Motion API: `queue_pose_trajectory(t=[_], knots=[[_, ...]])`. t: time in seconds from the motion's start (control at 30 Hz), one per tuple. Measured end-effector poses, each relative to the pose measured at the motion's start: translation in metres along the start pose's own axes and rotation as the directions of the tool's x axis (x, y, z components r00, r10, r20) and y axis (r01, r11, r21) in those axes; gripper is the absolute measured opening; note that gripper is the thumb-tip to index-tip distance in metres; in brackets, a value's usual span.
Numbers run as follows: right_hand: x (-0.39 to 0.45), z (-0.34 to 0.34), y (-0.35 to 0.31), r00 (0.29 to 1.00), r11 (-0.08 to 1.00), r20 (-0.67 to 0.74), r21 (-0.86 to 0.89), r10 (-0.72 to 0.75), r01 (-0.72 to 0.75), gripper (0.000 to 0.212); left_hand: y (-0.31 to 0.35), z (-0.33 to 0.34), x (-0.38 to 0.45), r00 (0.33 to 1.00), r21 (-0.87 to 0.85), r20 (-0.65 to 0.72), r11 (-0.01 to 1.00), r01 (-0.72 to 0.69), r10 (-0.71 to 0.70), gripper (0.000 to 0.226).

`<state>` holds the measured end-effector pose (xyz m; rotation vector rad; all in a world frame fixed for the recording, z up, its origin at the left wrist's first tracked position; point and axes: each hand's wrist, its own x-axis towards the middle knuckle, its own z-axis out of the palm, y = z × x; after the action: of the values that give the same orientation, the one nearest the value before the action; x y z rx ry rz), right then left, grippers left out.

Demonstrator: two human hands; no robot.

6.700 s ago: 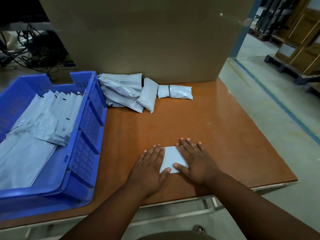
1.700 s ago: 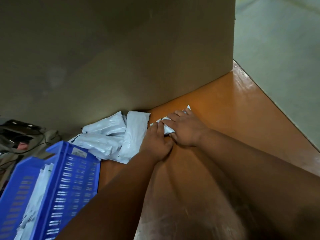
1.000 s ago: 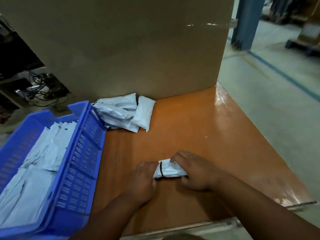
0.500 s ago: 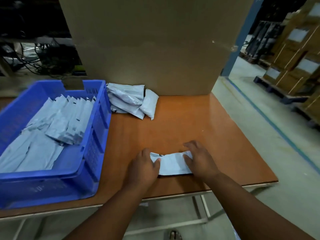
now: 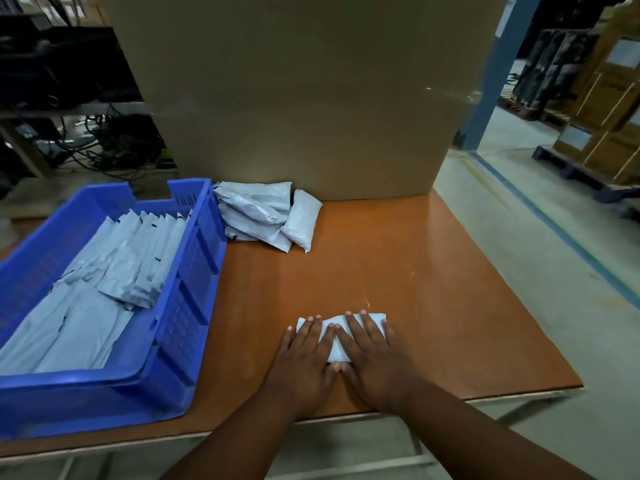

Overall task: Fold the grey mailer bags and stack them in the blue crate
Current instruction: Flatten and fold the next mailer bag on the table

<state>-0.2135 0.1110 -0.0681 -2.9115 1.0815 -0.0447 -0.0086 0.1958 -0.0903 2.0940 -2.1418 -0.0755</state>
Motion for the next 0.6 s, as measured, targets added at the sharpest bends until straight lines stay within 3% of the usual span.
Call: queue_pose_trajectory(t=[0.2, 0.33, 0.43, 0.6], knots=[[0.01, -0.003, 0.024, 0.999, 0.993, 0.032, 0.114, -0.01, 0.007, 0.065, 0.005, 0.004, 0.009, 1.0, -0.03, 0.005, 0.999, 0.01, -0.01, 0.066], [0.02, 0.001, 0.071, 1.0, 0.989, -0.029, 0.149, -0.009, 0.014, 0.06, 0.019, -0.005, 0.04, 0.997, -0.019, -0.079, 1.0, -0.012, 0.011, 0.057], [0.034, -0.002, 0.11, 0.999, 0.982, -0.05, 0.188, -0.013, 0.022, 0.056, 0.032, -0.018, 0.066, 0.999, -0.017, 0.018, 0.999, 0.049, -0.049, 0.065], [0.012, 0.001, 0.13, 0.988, 0.981, -0.008, 0.112, -0.156, 0.156, 0.072, 0.045, -0.014, 0.054, 0.989, 0.044, 0.131, 0.997, 0.064, -0.069, 0.077]])
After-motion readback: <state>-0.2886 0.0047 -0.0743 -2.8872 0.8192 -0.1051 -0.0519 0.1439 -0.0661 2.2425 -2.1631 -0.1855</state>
